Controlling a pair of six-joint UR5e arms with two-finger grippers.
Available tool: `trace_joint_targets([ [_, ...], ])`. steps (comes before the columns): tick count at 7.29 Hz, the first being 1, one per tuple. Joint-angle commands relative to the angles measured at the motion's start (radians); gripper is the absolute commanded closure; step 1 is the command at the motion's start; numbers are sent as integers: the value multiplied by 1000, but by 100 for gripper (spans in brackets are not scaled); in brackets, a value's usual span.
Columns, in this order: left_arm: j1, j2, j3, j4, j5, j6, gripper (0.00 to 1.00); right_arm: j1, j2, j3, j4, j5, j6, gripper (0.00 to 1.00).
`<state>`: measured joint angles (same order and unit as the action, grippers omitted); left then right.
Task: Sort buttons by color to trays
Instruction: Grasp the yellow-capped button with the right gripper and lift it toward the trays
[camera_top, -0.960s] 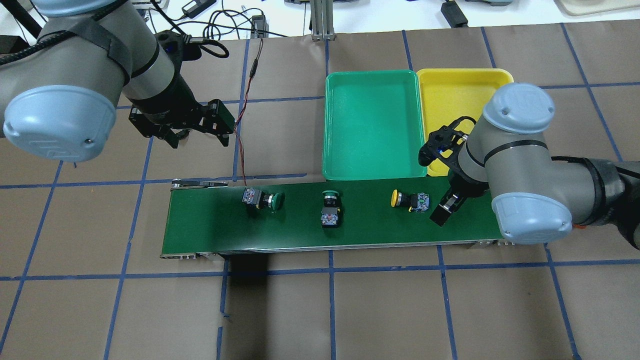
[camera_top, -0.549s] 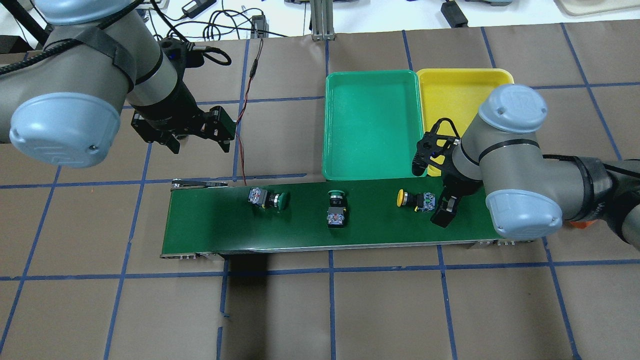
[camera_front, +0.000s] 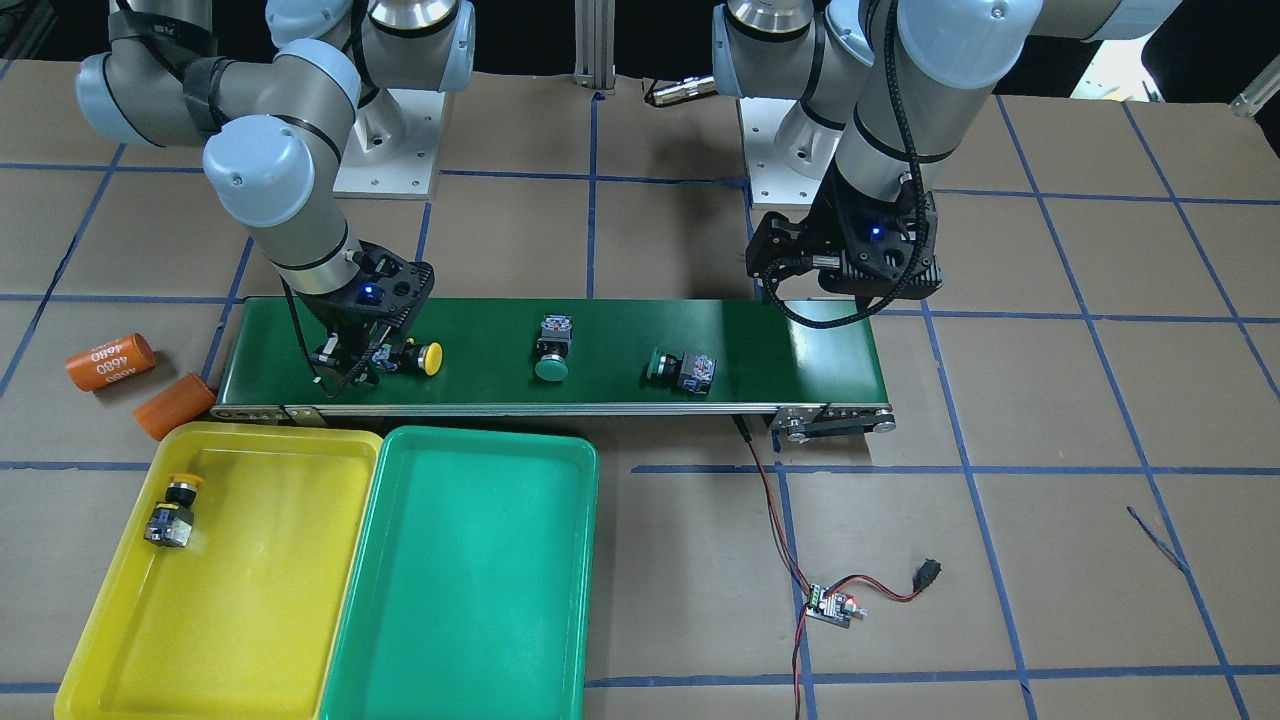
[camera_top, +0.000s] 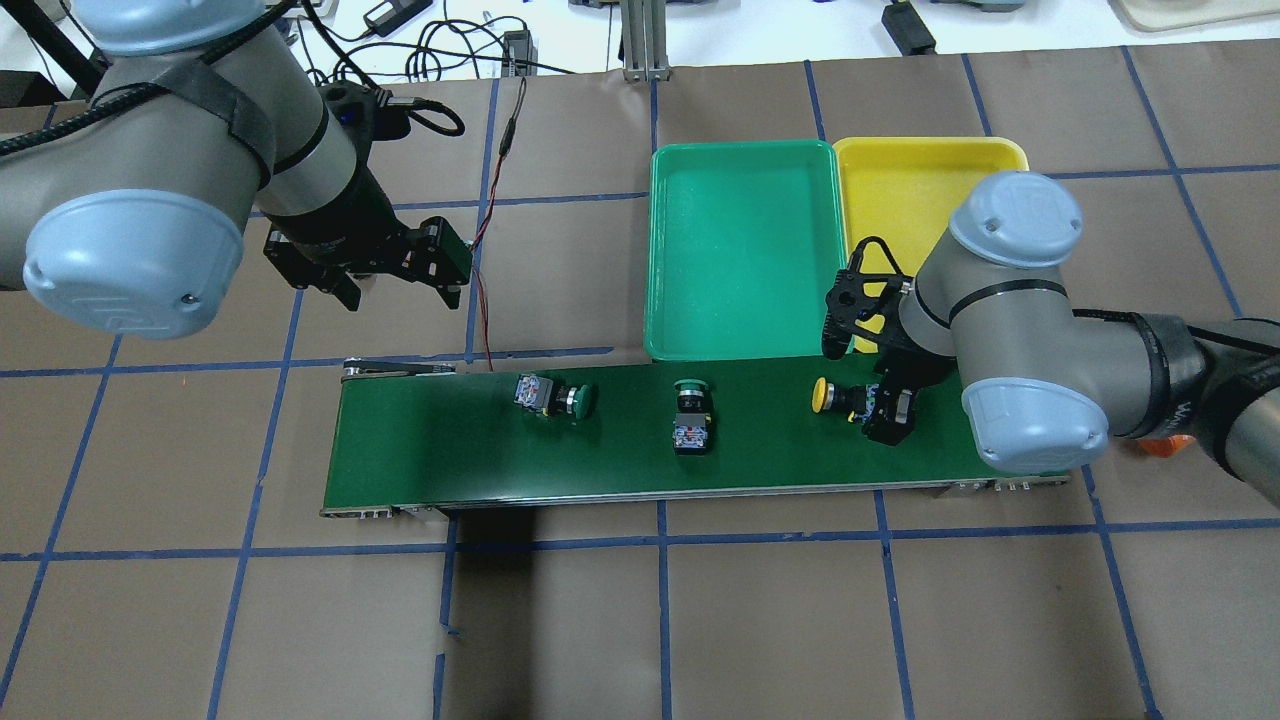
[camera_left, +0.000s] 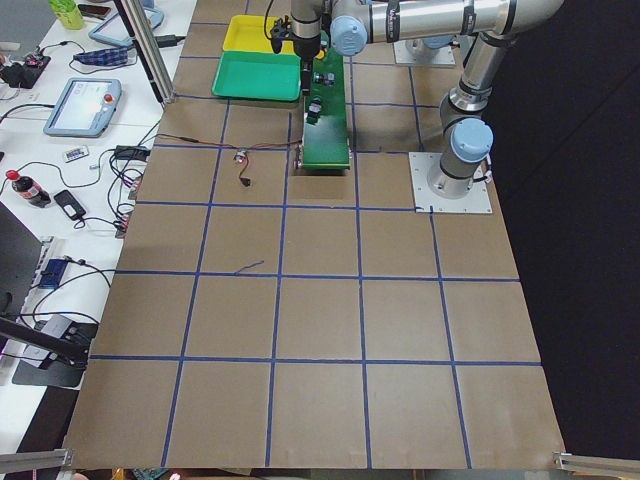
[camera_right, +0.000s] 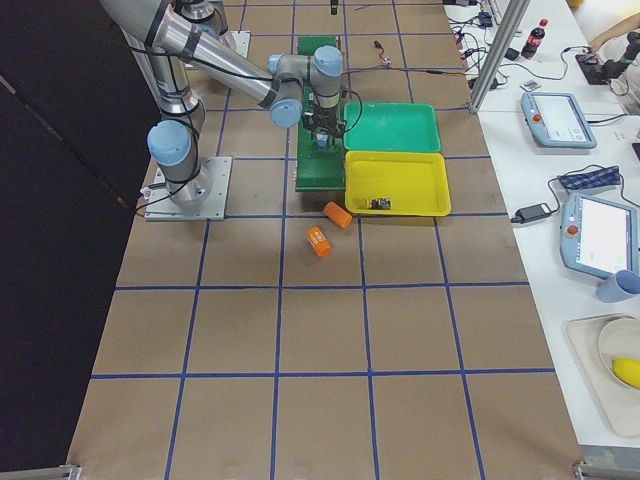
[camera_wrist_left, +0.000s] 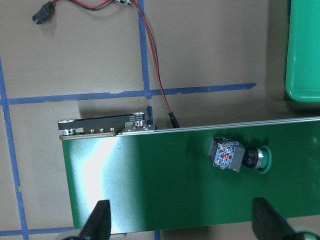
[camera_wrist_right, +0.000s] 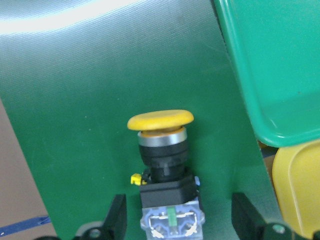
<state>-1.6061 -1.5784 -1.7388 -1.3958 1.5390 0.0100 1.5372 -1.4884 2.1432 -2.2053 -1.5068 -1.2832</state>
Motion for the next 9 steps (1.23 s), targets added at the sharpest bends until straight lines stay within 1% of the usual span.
trace_joint_targets([
  [1, 0, 1, 1, 0, 1, -1, 0, 0, 3, -2, -7, 0, -14, 55],
  [2, -2, 5, -1, 0, 3, -1, 0, -2, 7, -6, -7, -1, -30, 72],
  [3, -2, 6, 1, 0, 1, -2, 0, -3, 7, -8, -7, -3, -36, 75],
  [4, -2, 9, 1, 0, 1, -8, 0, -9, 7, -18, -13, -4, -36, 76],
  [5, -2, 11, 1, 0, 1, -7, 0, -23, 8, -52, -14, -1, -38, 77],
  [6, -2, 11, 1, 0, 1, -5, 0, -48, 22, -112, -10, -4, -38, 77],
  [7, -2, 9, 1, 0, 1, -4, 0, -74, 78, -171, -2, -4, -56, 77],
  [9, -2, 9, 1, 0, 1, -2, 0, -179, 207, -294, -7, -1, -247, 77],
])
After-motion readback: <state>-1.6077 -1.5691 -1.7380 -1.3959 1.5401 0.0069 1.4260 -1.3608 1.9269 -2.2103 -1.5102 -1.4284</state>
